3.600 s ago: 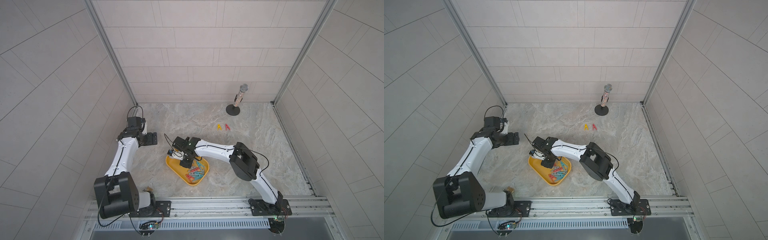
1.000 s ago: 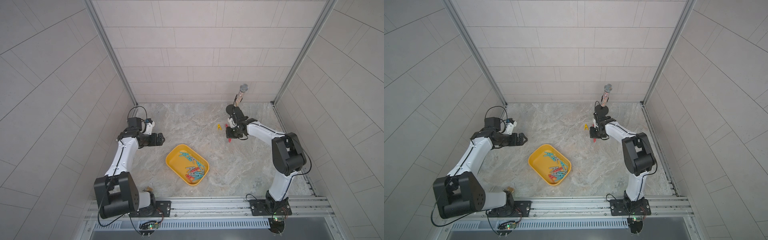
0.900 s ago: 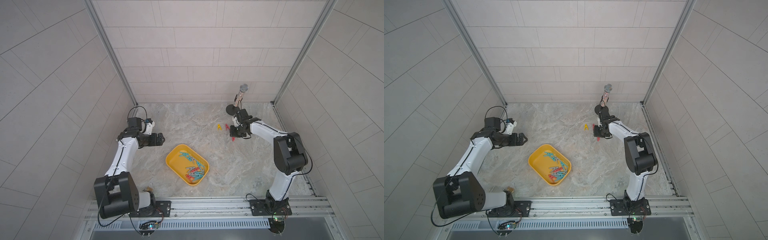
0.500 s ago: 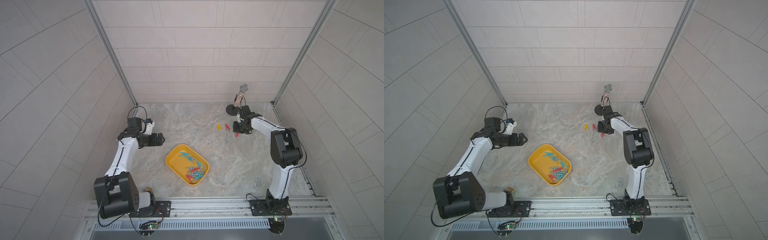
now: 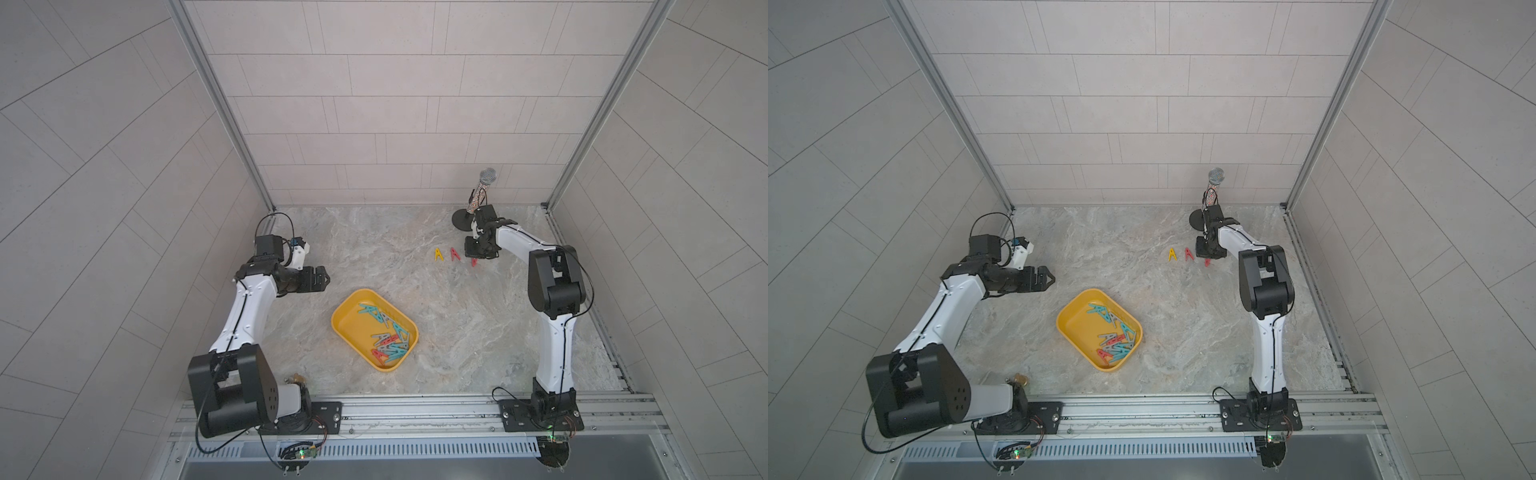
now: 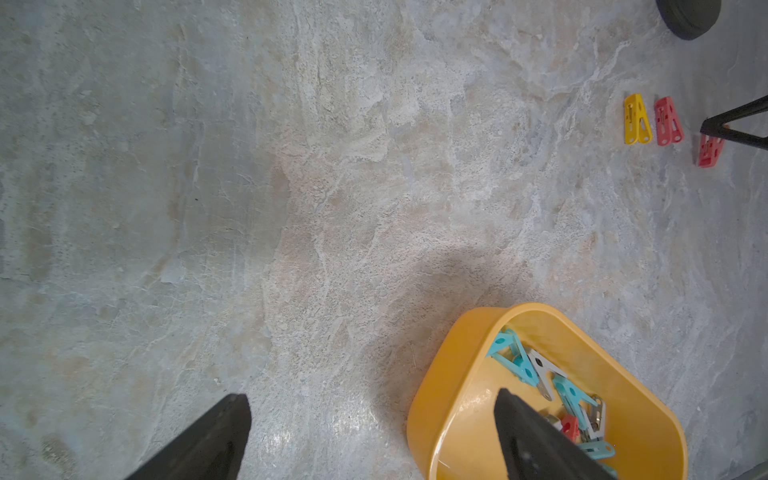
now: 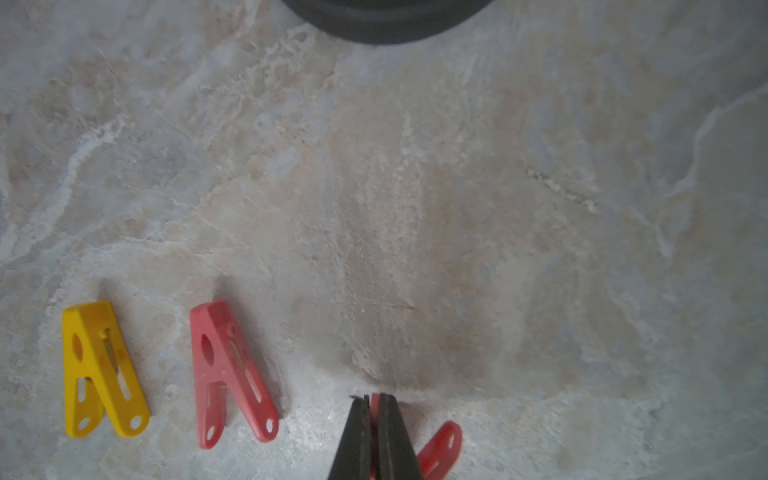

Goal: Take the clothespins out of the storage box
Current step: Place the clothespin at the center of the board.

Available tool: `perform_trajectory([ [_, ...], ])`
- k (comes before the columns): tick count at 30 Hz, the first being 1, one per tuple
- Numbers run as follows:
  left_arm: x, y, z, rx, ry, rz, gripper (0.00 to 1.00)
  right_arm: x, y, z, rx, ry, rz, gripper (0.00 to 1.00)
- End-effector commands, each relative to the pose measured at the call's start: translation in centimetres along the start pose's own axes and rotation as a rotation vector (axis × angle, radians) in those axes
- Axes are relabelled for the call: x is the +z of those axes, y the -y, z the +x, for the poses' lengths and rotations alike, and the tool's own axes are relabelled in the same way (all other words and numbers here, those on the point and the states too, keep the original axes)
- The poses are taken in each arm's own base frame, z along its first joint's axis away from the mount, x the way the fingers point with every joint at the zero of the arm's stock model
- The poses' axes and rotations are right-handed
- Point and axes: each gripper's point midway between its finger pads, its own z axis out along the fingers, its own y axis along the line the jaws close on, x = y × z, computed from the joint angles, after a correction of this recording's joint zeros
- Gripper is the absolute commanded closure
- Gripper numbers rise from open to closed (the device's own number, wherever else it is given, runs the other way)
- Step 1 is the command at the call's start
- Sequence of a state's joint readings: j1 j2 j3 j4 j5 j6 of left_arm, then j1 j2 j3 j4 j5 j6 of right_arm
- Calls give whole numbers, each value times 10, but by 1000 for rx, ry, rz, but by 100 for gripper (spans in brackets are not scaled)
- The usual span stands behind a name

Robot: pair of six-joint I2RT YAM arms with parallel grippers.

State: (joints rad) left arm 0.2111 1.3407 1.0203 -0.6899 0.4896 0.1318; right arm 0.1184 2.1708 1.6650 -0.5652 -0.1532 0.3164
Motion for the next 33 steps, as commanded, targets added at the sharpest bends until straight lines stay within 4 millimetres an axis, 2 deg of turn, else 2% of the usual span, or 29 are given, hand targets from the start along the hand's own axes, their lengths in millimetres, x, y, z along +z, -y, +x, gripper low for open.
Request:
perform_trajectory([
  [1,-1,0,5,4,-11,2,0,8,2,1,-19,-24,8,100],
  [7,-1,0,6,3,-12,2,0,14,1,1,-26,-31,6,99],
  [18,-1,0,6,3,-15,6,0,14,1,-1,-23,-20,8,88],
  [28,-1,1,6,5,-15,11,0,-7,-4,-10,-21,25,-4,73],
  [33,-1,1,6,7,-14,10,0,-21,-9,-11,-27,48,-19,73],
])
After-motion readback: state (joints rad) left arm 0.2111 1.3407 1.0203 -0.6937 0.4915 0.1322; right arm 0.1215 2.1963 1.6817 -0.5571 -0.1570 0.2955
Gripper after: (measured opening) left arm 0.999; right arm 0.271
